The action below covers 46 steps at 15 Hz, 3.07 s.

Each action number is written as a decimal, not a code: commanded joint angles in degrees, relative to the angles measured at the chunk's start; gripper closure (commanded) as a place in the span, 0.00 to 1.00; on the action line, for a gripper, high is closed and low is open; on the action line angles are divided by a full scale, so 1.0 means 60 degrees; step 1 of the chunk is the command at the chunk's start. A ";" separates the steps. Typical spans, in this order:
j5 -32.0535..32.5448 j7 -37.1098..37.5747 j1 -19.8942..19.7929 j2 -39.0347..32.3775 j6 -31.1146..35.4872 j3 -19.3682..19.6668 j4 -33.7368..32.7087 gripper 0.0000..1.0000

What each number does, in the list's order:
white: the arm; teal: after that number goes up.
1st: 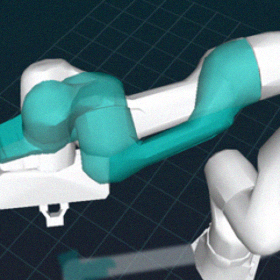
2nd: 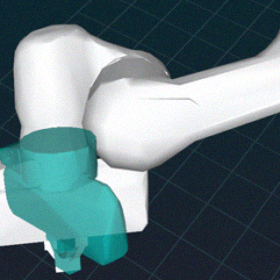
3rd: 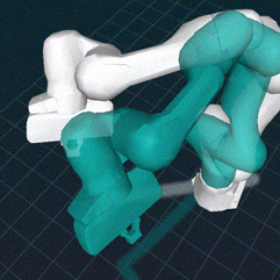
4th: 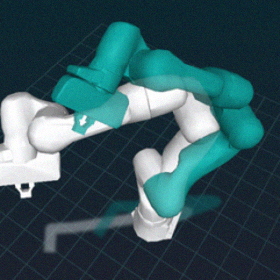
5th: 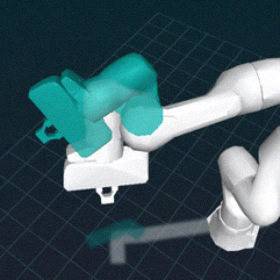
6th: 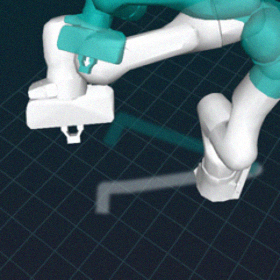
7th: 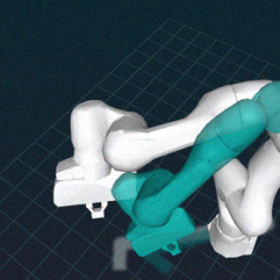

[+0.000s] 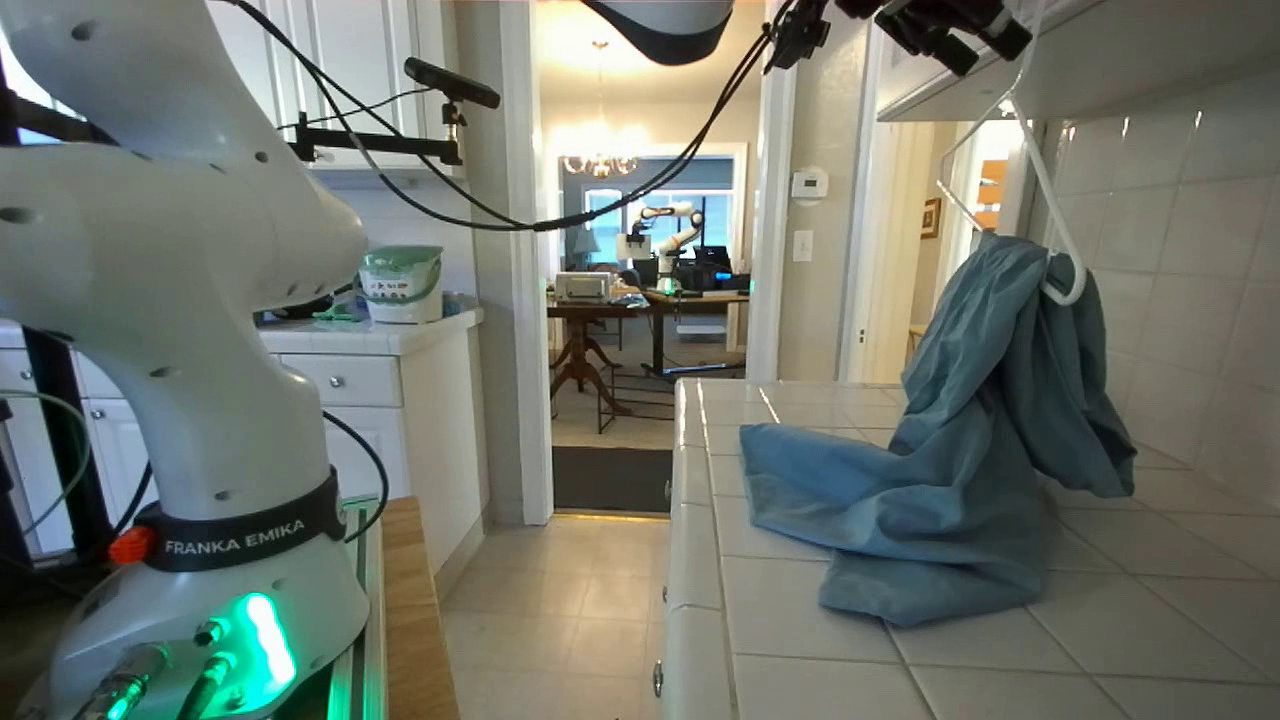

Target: Unhang the hanger from the right cabinet door and place the hanger on the counter top

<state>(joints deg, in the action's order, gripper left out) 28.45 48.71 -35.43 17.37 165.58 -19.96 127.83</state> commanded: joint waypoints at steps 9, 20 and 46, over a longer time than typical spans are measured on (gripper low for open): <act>0.1482 0.1834 -0.2116 -0.0468 0.1422 -0.1489 -0.0475 0.43; 0.1654 0.2091 -0.3578 -0.0383 0.1985 -0.2777 -0.0479 0.96; -0.2900 -0.1043 0.1377 0.0877 -0.1628 0.1496 0.0477 0.96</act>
<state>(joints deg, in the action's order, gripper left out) 12.75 45.90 -33.68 18.89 160.60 -17.18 127.61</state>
